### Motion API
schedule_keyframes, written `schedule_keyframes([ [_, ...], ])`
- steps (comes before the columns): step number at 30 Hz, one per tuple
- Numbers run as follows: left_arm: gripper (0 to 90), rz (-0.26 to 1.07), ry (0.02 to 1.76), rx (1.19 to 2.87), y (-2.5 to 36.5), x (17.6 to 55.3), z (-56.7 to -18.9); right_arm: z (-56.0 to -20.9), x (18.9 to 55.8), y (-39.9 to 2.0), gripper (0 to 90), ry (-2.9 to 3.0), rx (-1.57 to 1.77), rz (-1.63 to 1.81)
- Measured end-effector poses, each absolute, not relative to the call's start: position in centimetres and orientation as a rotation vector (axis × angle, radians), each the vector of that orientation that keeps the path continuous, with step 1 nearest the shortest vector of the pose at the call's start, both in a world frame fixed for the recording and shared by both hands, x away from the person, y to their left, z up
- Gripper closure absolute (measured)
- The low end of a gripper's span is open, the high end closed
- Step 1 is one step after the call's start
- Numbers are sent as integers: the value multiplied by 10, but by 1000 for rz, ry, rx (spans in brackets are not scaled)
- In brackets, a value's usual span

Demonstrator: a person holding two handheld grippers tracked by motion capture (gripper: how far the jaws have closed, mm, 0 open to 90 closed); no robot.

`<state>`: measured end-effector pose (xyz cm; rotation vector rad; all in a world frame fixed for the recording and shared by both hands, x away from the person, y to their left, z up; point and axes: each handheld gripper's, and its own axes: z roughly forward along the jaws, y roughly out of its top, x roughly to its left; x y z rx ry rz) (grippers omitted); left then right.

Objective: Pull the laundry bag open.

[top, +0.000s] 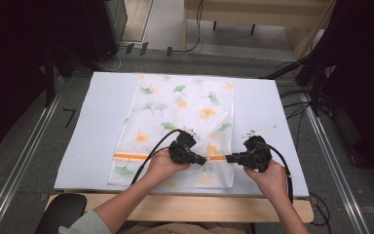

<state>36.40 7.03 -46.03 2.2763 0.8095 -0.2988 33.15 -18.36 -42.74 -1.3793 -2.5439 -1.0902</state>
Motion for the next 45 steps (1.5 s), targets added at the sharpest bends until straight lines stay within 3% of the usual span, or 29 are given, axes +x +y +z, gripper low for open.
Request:
schedule_keyframes([
  [29,900,-314,841,2312,77,366,-462,-427,332,-185,862,-2553,-1369,-1086],
  [35,900,-233,803,2366,73,362,-460,-427,332,-185,861,-2561,-1368,-1083],
  [45,900,-310,827,2326,81,366,-457,-424,331,-189,863,-2552,-1377,-1099],
])
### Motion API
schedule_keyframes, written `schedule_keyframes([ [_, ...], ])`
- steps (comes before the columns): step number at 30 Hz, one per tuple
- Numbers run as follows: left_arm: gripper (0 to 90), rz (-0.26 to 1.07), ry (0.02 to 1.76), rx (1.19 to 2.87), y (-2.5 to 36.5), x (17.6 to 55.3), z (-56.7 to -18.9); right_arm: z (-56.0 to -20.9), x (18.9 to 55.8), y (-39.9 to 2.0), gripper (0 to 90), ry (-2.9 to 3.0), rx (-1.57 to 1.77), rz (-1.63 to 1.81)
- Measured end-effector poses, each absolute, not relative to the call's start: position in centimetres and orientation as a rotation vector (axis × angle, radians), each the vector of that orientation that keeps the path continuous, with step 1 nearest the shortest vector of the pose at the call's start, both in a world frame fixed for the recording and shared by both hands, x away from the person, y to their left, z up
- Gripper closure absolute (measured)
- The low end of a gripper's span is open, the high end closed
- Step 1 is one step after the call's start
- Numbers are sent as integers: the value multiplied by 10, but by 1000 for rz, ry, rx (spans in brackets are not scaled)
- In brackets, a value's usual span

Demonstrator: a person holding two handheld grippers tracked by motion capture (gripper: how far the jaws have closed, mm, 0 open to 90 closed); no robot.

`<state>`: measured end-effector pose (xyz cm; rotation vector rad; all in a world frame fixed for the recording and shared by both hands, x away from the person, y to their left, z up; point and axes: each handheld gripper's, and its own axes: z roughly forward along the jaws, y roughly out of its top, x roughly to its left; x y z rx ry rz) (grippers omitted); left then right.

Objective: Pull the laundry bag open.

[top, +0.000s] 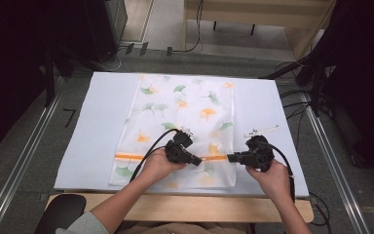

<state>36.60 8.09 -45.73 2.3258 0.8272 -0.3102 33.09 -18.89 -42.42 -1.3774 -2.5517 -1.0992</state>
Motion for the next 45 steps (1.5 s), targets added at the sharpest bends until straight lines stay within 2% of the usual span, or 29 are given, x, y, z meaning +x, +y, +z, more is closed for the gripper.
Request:
schedule_keyframes([
  [45,900,-335,881,2297,103,367,-454,-425,333,-194,862,-2555,-1370,-1077],
])
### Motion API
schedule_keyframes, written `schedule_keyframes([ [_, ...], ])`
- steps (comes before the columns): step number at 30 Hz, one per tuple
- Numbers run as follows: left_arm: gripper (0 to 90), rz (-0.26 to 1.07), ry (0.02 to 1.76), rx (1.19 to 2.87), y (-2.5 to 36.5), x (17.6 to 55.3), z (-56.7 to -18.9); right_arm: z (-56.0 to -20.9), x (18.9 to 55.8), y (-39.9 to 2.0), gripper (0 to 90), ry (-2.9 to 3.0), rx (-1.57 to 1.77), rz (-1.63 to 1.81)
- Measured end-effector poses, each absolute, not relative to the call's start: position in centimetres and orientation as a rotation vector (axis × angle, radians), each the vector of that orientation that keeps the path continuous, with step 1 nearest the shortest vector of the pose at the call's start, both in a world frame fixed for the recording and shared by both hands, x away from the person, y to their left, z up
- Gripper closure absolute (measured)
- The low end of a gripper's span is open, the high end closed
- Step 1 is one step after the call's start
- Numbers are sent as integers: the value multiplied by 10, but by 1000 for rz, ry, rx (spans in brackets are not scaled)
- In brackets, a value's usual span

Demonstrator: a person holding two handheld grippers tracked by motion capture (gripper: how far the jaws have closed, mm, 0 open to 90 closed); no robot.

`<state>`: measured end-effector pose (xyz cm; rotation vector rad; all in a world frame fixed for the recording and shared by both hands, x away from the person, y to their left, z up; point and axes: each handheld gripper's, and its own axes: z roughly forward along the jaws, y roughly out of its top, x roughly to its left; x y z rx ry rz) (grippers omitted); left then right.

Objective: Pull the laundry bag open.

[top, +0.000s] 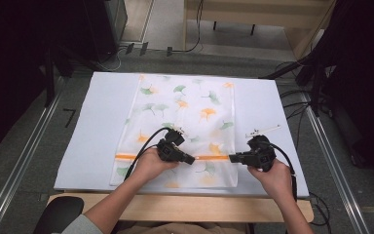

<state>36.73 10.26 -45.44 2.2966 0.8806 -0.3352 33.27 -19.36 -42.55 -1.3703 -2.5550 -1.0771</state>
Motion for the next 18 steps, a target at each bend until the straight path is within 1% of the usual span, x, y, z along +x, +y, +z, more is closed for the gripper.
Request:
schedule_keyframes([
  [18,900,-327,920,2311,117,369,-455,-426,334,-196,861,-2552,-1369,-1062],
])
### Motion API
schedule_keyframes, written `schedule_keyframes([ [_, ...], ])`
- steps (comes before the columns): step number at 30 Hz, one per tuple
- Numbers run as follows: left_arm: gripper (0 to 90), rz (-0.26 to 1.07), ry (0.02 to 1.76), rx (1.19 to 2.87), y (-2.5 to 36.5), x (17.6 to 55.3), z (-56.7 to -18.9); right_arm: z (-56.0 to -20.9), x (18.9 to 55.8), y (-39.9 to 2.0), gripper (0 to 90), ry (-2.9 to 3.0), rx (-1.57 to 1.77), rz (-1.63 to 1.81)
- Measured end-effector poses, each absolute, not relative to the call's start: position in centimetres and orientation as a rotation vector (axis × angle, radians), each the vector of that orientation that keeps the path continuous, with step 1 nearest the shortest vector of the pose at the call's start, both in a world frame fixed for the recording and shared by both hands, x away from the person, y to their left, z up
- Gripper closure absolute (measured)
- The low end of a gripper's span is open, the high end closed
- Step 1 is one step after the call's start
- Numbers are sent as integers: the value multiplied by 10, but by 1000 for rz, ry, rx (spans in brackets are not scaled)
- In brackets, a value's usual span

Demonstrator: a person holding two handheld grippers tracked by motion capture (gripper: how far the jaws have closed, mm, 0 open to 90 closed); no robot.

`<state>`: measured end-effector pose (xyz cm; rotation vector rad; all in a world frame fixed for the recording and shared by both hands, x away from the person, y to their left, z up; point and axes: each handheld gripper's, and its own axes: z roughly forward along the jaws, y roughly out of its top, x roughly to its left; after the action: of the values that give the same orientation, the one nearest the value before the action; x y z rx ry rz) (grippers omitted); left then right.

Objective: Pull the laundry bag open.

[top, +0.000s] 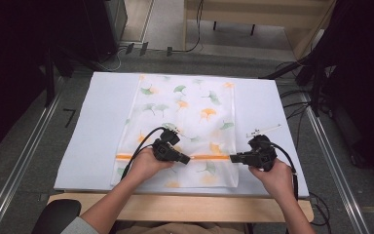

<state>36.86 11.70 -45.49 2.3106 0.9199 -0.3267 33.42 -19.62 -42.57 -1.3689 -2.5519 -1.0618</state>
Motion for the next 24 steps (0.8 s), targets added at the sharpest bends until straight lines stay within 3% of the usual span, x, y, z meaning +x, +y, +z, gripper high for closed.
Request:
schedule_keyframes([
  [24,900,-307,924,2308,123,360,-442,-426,335,-196,861,-2558,-1363,-1051],
])
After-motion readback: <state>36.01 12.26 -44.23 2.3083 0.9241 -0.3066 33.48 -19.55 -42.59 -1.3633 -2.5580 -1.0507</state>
